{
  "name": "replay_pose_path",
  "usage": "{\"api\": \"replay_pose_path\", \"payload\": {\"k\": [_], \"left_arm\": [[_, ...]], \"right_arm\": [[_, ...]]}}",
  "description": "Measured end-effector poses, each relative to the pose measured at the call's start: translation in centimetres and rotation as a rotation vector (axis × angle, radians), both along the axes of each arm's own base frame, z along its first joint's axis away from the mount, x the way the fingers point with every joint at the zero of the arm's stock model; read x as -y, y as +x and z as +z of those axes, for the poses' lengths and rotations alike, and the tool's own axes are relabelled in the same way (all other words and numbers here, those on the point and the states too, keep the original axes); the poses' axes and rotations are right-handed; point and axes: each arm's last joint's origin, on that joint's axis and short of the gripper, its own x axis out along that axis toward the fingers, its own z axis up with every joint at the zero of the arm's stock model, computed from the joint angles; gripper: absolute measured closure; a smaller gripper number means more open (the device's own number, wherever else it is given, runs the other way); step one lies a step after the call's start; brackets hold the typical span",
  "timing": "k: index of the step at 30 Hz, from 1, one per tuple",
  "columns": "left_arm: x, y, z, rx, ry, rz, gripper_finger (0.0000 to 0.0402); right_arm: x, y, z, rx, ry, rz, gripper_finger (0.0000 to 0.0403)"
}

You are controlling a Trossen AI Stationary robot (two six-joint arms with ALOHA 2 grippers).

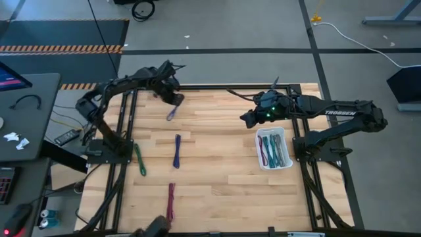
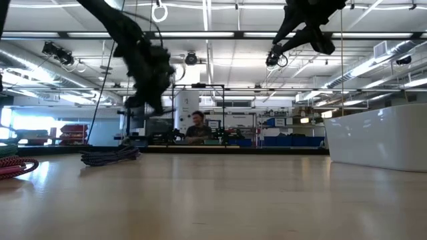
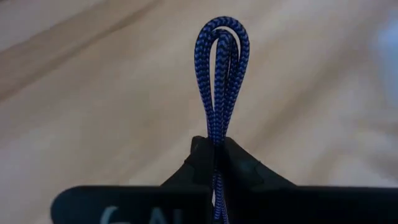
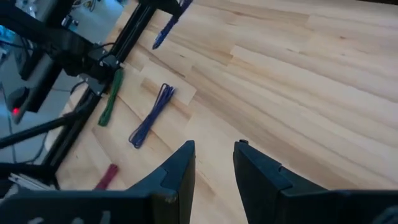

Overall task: Pick and place USB-C Cables
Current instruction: Put the top violet charging cable into the white bin

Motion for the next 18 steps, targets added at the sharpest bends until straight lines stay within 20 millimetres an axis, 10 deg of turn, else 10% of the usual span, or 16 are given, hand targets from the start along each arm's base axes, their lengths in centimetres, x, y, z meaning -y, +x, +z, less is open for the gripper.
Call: {"api": "replay_pose_path", "payload": {"k": [18], "left_arm": [[8.3, 8.5, 12.6, 1.073, 0.161, -0.345, 0.0383]], "right_arm": [[1.5, 4.2, -0.9, 0.523, -0.25, 0.053, 0.0176]]}}
